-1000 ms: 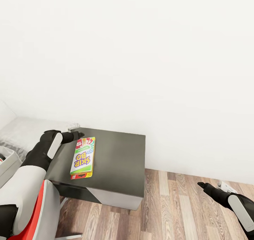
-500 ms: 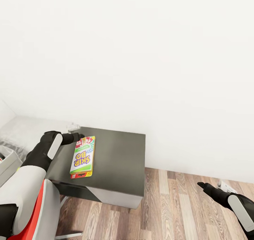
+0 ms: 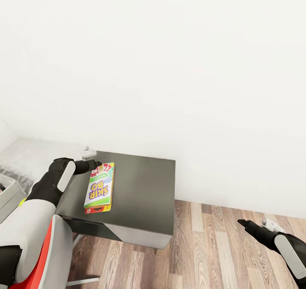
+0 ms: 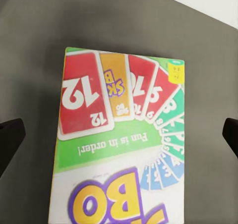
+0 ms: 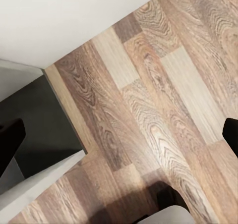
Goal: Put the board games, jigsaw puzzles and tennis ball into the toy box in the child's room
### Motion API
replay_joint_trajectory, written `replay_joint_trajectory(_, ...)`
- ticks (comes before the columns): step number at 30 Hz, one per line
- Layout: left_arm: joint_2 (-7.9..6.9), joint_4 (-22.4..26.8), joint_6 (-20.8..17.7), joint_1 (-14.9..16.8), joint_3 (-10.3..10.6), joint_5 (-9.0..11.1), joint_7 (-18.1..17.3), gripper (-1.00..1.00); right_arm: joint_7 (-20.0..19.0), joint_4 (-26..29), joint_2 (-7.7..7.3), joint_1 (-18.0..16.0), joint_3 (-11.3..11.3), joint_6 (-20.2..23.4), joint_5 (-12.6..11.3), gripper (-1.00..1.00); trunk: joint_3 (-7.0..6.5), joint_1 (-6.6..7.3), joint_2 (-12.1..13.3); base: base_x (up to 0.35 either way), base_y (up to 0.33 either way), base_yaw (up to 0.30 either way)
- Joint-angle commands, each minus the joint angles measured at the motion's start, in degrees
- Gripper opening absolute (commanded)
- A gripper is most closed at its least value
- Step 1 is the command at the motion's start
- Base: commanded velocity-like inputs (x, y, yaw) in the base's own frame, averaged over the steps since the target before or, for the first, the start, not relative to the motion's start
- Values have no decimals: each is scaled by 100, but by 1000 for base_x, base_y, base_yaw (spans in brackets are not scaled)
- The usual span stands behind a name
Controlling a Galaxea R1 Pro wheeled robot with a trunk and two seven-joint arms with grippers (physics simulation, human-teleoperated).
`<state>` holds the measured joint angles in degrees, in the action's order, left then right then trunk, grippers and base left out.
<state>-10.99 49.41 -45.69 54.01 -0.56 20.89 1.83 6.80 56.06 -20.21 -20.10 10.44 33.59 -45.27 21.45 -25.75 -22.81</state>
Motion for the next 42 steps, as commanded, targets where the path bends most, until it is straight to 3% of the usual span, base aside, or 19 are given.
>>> replay_joint_trajectory(1, 0, 6, -28, 4, -6, 35, 19, 100, 50, 10, -1, -3, 1, 24, -61, 100, 10, -3, -11, 0, 0, 0)
replay_joint_trajectory(42, 9, 2, -36, 4, -23, 43, 14, 100, 22, 42, -1, -3, 13, 20, -69, 100, 12, -3, -11, 0, 0, 0)
